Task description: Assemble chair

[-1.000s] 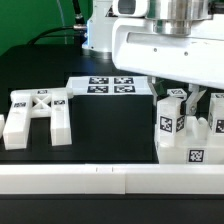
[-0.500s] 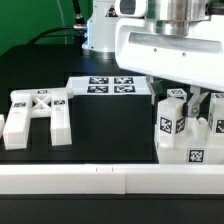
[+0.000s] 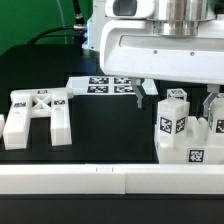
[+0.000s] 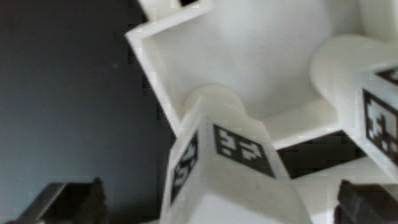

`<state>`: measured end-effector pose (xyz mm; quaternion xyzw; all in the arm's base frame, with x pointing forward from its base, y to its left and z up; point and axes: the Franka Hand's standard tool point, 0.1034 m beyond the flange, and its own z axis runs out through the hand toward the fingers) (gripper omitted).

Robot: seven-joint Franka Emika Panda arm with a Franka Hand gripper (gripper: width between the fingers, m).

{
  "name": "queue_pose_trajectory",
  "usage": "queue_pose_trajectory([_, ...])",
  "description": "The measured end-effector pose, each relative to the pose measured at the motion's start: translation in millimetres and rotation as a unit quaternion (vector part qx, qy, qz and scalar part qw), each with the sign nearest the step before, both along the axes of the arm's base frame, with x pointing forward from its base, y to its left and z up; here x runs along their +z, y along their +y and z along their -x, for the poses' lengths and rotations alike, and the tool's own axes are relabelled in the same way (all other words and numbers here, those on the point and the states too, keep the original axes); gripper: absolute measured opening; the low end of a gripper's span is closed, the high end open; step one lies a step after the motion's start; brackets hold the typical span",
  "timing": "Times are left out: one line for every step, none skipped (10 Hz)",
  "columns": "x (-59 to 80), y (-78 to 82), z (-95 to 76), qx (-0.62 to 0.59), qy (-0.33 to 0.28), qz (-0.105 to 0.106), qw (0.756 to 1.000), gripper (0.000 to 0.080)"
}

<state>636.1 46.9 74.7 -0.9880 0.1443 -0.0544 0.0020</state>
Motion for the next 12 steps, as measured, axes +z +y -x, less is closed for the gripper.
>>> queue_pose_trajectory([0.3, -2.5, -0.5, 0.049, 0.000, 0.006, 0.999, 0.0647])
queue_pose_trajectory([0.3, -3.1, -0.5, 0.085, 0.001, 0.010, 0.996, 0.0649])
queue_pose_trajectory([0.2, -2.4, -0.4, 0.133, 0.002, 0.019, 0.991, 0.0649])
queue_pose_trajectory([0.1, -1.7, -0.3, 0.168, 0.003, 0.024, 0.985, 0.0649])
queue_pose_trajectory([-0.2, -1.8, -0.2, 0.197, 0.004, 0.029, 0.980, 0.0649])
queue_pose_trajectory([-0.4, -2.6, -0.1, 0.239, 0.006, 0.035, 0.970, 0.0649])
queue_pose_trajectory([-0.5, -2.6, 0.0, 0.269, 0.006, 0.039, 0.962, 0.0649])
queue_pose_trajectory([-0.6, -3.1, 0.1, 0.315, 0.008, 0.048, 0.948, 0.0649])
queue_pose_trajectory([-0.6, -3.4, 0.1, 0.328, 0.009, 0.049, 0.943, 0.0649])
queue_pose_trajectory([-0.6, -4.6, 0.0, 0.357, 0.010, 0.054, 0.932, 0.0649])
queue_pose_trajectory([-0.6, -4.8, 0.0, 0.363, 0.011, 0.056, 0.930, 0.0649])
queue_pose_trajectory([-0.6, -4.5, 0.0, 0.359, 0.011, 0.055, 0.932, 0.0649])
